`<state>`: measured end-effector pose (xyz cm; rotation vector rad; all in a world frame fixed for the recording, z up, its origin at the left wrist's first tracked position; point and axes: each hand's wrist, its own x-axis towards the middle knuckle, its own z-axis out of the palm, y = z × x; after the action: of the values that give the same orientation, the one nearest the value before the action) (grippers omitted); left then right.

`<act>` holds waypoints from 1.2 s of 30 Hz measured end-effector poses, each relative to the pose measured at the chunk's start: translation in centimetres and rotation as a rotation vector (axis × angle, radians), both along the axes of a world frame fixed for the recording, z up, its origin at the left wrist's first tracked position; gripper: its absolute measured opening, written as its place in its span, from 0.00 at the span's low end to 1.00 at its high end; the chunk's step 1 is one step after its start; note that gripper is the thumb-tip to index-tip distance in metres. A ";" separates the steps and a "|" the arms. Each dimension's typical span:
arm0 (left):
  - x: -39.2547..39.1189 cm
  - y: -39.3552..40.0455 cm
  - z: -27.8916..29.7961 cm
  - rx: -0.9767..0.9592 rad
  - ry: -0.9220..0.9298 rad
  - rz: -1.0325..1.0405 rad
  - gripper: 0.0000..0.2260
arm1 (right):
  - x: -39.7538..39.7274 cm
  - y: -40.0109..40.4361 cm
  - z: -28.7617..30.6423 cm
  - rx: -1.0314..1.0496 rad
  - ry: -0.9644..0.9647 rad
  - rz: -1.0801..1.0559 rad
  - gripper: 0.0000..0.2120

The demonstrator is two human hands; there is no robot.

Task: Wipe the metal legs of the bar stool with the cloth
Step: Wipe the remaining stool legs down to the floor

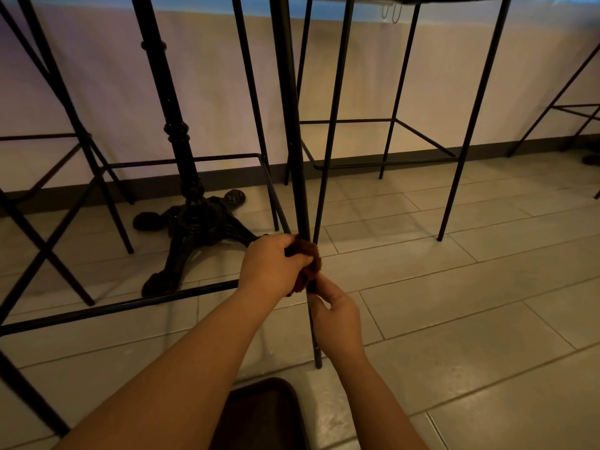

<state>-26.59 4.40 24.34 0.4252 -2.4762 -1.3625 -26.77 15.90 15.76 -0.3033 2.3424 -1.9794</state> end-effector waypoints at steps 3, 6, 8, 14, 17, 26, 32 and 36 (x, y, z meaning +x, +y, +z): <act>0.1 0.5 -0.5 0.091 0.052 0.053 0.13 | 0.1 -0.1 -0.1 0.006 0.001 0.000 0.21; 0.2 0.7 -1.0 -0.058 0.100 0.077 0.13 | 0.1 0.0 -0.2 0.007 0.004 -0.009 0.21; 0.3 0.7 -1.0 -0.159 0.091 0.062 0.11 | -0.1 0.2 0.0 -0.005 -0.017 0.002 0.22; 0.9 1.0 -0.3 -0.224 0.022 0.023 0.13 | 2.0 -0.2 0.9 -0.221 0.116 -0.162 0.21; 1.1 0.8 1.0 -0.016 -0.128 -0.035 0.23 | 2.6 -0.8 1.6 -0.161 0.379 -0.221 0.19; 2.2 0.6 3.0 0.533 -0.247 -0.070 0.13 | 0.7 -3.4 2.6 0.122 0.310 -0.251 0.26; 3.1 -1.1 1.9 -0.172 -0.284 -0.061 0.16 | 0.8 -4.2 2.5 -0.060 0.304 -0.269 0.27; 3.1 -1.3 1.3 -0.261 -0.295 -0.045 0.15 | 0.0 -3.9 2.1 -0.069 0.348 -0.257 0.17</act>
<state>-23.49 3.10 25.66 0.5451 -2.8705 -1.0321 -26.76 11.95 17.88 -0.3973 2.6407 -2.2908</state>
